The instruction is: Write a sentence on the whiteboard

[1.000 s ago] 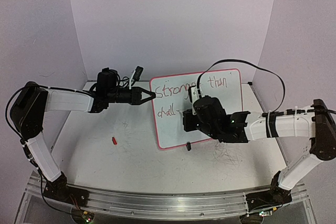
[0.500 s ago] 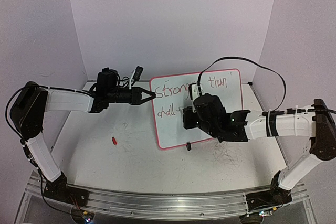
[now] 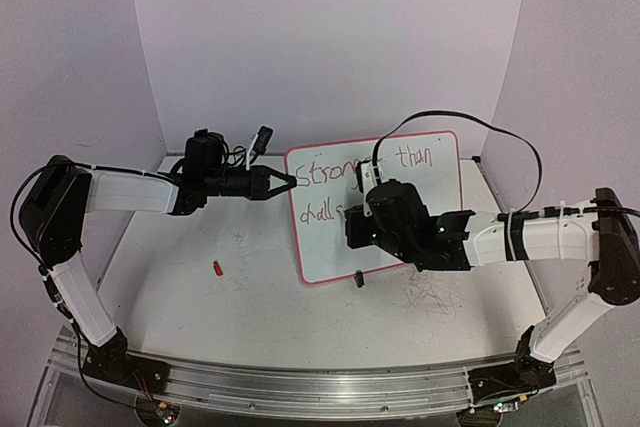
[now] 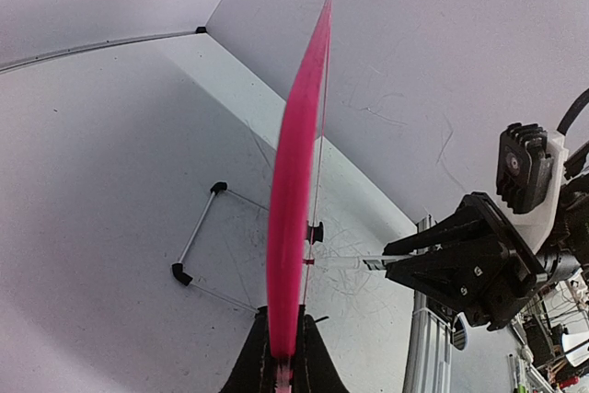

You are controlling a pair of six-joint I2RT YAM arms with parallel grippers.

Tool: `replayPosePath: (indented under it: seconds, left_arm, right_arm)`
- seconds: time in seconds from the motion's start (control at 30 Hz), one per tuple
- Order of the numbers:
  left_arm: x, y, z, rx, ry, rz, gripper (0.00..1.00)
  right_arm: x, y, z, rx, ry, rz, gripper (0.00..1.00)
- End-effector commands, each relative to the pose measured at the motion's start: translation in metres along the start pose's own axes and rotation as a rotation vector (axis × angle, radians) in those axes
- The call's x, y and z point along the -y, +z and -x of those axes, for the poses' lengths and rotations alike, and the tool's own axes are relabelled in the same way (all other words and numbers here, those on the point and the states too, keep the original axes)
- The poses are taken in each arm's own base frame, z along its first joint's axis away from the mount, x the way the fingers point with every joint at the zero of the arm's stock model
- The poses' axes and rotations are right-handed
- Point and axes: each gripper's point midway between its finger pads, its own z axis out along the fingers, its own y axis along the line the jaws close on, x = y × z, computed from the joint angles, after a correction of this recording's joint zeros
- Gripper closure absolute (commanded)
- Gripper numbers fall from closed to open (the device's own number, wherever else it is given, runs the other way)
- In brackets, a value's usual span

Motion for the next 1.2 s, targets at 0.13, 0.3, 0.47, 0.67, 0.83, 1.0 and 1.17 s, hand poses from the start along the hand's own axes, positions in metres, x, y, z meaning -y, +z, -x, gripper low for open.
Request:
replayPosePath:
  seconds: [0.13,0.3,0.47,0.67,0.83,1.0,1.17]
  left_arm:
    - [0.01,-0.002,0.0,-0.015,0.004,-0.015,1.0]
    - [0.01,-0.002,0.0,-0.016,0.002,-0.014,1.0]
    - [0.01,-0.002,-0.001,-0.016,0.002,-0.014,1.0]
    - [0.009,-0.002,-0.001,-0.018,-0.001,-0.014,1.0]
    - [0.009,-0.001,-0.001,-0.018,0.0,-0.015,1.0]
    - [0.01,-0.002,-0.001,-0.017,0.002,-0.014,1.0]
    - [0.01,-0.002,0.0,-0.016,0.004,-0.015,1.0]
  right_arm:
    - [0.001,0.0,-0.011,-0.026,0.015,0.008,1.0]
    - [0.005,-0.001,-0.02,-0.047,0.011,0.001,1.0]
    - [0.013,-0.005,-0.02,-0.043,0.007,-0.026,1.0]
    - [0.023,-0.018,0.006,0.022,0.054,-0.047,1.0]
    - [0.016,-0.017,0.018,0.056,0.072,-0.001,1.0]
    - [0.008,-0.01,0.021,0.06,0.059,0.023,1.0]
    - [0.005,-0.007,0.021,0.061,0.049,0.026,1.0]
